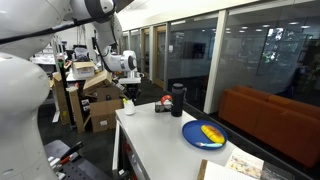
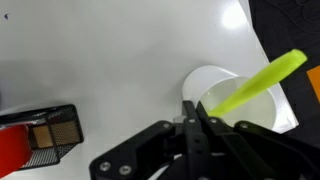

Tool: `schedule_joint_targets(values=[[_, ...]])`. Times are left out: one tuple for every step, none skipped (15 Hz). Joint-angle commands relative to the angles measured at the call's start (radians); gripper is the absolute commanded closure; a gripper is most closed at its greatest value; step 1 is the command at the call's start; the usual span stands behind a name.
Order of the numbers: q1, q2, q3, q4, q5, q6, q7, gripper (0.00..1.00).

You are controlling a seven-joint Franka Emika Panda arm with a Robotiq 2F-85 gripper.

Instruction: Move the mug to the left corner of the table

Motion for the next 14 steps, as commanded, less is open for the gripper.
schedule_joint_targets(values=[[-0.002,0.015,0.000,0.030,-0.003,-0.029,0.020,0.87],[-0.002,0.014,0.000,0.029,-0.003,-0.029,0.022,0.87],[-0.002,0.014,-0.001,0.029,-0.004,-0.030,0.025,0.82],[-0.001,0.014,-0.001,0.029,-0.004,-0.030,0.027,0.76],[-0.001,0.013,-0.001,0.029,-0.004,-0.030,0.028,0.80],[0.000,0.013,-0.002,0.029,-0.004,-0.030,0.031,0.82],[0.000,0.011,-0.002,0.029,-0.005,-0.032,0.033,0.83],[0.001,0.007,-0.003,0.027,-0.006,-0.031,0.036,0.85],[0.001,0.004,-0.004,0.028,-0.006,-0.031,0.040,0.83],[0.001,0.000,-0.004,0.029,-0.006,-0.033,0.043,0.86],[0.002,-0.004,-0.005,0.030,-0.006,-0.034,0.046,0.84],[0.003,-0.008,-0.005,0.032,-0.006,-0.035,0.049,0.76],[0.003,-0.013,-0.005,0.033,-0.006,-0.036,0.051,0.75],[0.003,-0.016,-0.006,0.036,-0.007,-0.036,0.054,0.72]])
